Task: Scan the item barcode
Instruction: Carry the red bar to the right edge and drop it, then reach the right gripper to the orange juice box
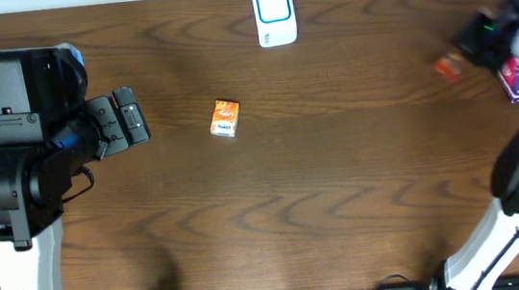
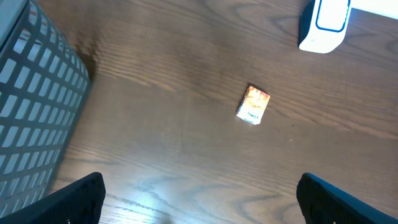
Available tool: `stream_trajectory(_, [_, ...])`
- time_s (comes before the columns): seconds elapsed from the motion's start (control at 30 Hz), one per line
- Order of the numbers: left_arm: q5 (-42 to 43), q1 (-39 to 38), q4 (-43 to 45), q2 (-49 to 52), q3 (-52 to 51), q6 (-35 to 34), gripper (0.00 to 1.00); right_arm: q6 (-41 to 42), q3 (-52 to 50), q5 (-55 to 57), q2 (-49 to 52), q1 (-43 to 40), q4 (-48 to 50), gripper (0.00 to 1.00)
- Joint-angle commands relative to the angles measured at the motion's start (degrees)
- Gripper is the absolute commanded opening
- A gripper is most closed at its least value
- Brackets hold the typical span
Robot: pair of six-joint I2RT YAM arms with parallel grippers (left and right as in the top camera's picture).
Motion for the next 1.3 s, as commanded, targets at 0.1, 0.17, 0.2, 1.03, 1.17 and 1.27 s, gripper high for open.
stream_trajectory(0.1, [-0.33, 0.24, -0.02, -0.02, 0.15, 0.55, 0.98, -1.42, 0.22, 4.83, -1.07, -12.72, -4.26, 0.01])
stream_trajectory(0.17, [-0.33, 0.24, -0.02, -0.02, 0.15, 0.55, 0.98, -2.99, 0.22, 4.22, -1.07, -15.54, -4.63, 0.01])
stream_trajectory(0.2, [-0.33, 0.24, -0.02, -0.02, 0.15, 0.55, 0.98, -3.52, 0.22, 4.20, -1.07, -16.61, -4.76, 0.01])
stream_trajectory(1.03, [-0.33, 0.24, -0.02, -0.02, 0.15, 0.55, 0.98, -28.85, -2.43, -43.19, -0.31, -6.86, -11.32, 0.35])
stream_trajectory(1.17, [-0.33, 0.24, -0.02, -0.02, 0.15, 0.55, 0.98, -29.73, -2.43, -41.38, -0.31, 1.95, -12.28, 0.55])
stream_trajectory(1.27, [-0.33, 0.24, -0.02, -0.02, 0.15, 0.55, 0.98, -29.70, -2.45, -38.38, -0.31, 9.05, -11.04, 0.99])
